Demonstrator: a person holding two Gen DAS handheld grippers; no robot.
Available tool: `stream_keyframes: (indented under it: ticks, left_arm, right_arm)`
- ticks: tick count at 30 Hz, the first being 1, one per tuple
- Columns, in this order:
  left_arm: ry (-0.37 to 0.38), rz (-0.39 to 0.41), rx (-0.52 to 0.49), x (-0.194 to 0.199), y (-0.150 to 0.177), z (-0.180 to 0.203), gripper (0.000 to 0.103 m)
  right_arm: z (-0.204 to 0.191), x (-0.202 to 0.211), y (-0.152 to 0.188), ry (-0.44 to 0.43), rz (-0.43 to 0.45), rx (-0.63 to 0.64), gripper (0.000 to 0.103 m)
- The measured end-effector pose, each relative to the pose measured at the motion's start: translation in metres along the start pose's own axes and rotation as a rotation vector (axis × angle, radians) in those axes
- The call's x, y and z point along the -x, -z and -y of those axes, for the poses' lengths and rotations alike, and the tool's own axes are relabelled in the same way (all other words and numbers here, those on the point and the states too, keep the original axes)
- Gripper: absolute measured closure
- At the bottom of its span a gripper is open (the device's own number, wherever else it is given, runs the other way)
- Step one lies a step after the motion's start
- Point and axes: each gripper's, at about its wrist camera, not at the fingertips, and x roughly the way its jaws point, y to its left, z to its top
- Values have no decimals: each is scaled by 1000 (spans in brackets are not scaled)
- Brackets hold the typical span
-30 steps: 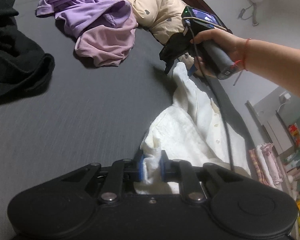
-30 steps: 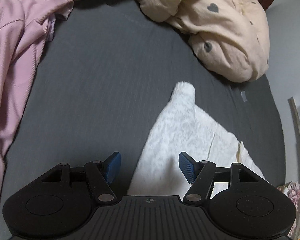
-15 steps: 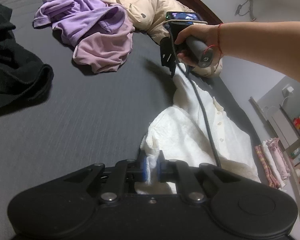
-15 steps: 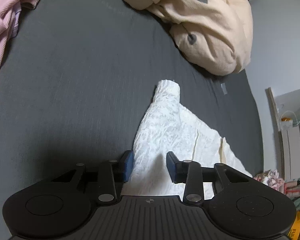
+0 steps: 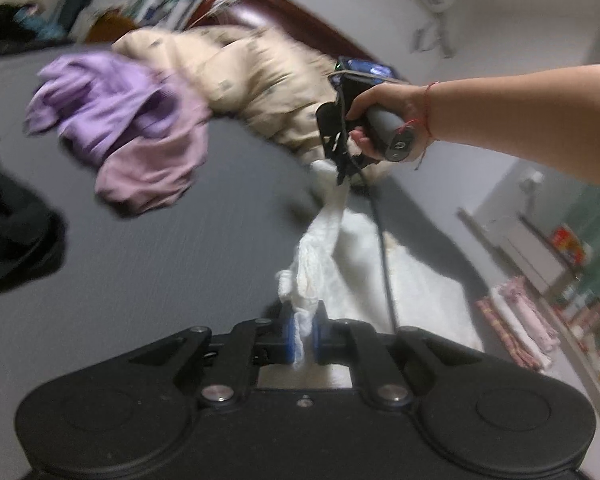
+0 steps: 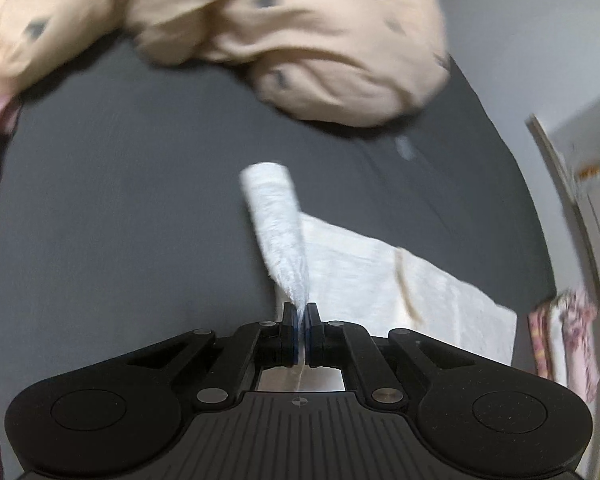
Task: Fold clothes
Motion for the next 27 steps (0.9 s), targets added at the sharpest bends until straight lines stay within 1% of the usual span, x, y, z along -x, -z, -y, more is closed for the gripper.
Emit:
stream_keyframes:
  ticks: [3, 6, 10, 13, 16, 19, 21, 25, 27]
  left_arm:
    - [52, 16, -50, 4, 4, 23, 95]
    - [113, 11, -76, 4, 9, 49, 95]
    - [166, 6, -171, 2, 23, 97, 95]
    - [206, -17, -179, -9, 35, 130, 95]
    - [207, -57, -223, -21, 55, 163, 95]
    - [211, -115, -241, -35, 77, 190, 95]
    - [205, -142, -276, -42, 92, 207, 95]
    - [198, -198, -306, -55, 115, 230, 95]
    - [195, -214, -337, -61, 123, 241, 95]
  right_arm:
    - [45, 5, 2, -38, -5, -72, 101]
    - [88, 7, 9, -58, -4, -115, 101]
    - [142, 15, 22, -88, 9, -167, 101]
    - [185, 13, 33, -101, 15, -205, 101]
    - [233, 1, 50, -116, 3, -259, 101]
    - [277, -21, 71, -146, -23, -335, 101]
    - [302, -37, 86, -168, -38, -378, 101]
    - [341, -63, 114, -201, -54, -448, 101]
    - [356, -74, 121, -219, -52, -481, 101]
